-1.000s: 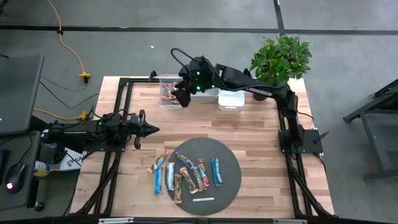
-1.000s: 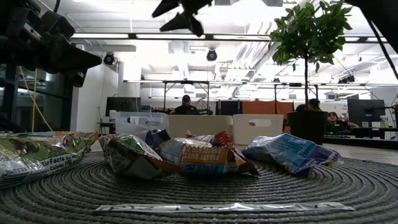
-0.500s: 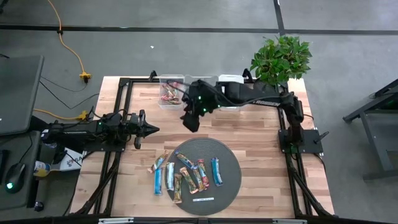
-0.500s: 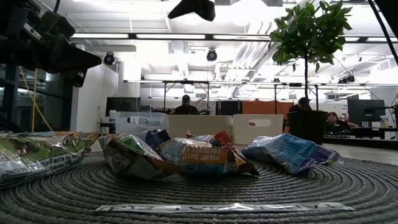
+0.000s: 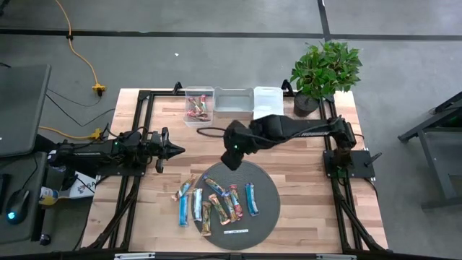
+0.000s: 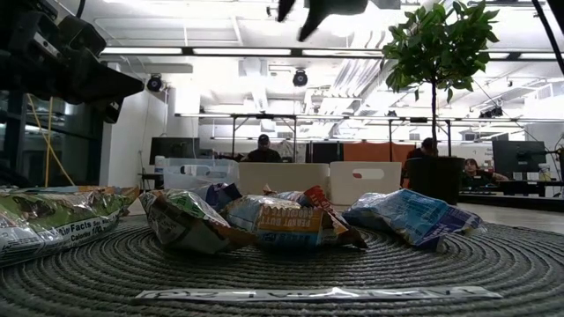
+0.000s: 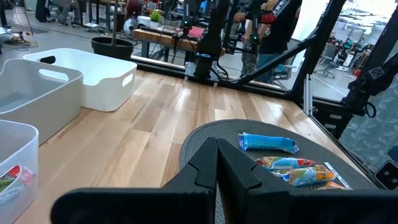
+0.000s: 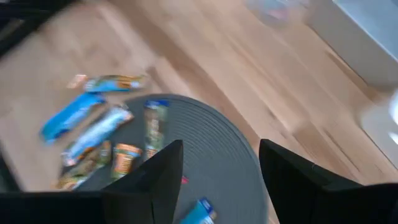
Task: Pick and place Granola Bars by type
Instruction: Put the red granola bar into the transparent bin
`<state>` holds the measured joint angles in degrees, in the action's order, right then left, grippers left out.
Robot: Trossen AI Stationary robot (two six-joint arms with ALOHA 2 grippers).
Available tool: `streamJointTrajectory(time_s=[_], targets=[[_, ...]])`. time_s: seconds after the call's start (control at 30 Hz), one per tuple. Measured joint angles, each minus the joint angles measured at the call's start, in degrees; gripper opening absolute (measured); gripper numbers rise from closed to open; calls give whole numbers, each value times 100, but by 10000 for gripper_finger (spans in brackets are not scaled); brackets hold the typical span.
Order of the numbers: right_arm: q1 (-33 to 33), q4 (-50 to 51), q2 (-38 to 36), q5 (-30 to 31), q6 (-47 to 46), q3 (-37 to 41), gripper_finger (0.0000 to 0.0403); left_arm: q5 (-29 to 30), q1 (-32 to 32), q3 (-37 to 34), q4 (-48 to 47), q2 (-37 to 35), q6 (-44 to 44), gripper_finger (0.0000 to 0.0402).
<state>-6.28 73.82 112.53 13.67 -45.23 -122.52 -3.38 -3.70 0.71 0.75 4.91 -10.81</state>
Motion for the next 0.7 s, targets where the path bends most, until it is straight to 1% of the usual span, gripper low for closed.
streamJointTrajectory(time_s=[0.1, 0.2, 0.33, 0.7], targets=[[-143, 312, 0, 363, -631, 92, 195, 0, 0, -2, 2, 0, 0, 0], [-267, 342, -7, 416, -1247, 359, 195, 0, -2, 0, 0, 0, 0, 0], [-404, -26, -20, 212, -1900, 859, 195, 0, 0, 0, 0, 0, 1, 0], [-532, -1707, -24, -680, -2613, 2268, 195, 0, 0, 0, 0, 0, 0, 0]])
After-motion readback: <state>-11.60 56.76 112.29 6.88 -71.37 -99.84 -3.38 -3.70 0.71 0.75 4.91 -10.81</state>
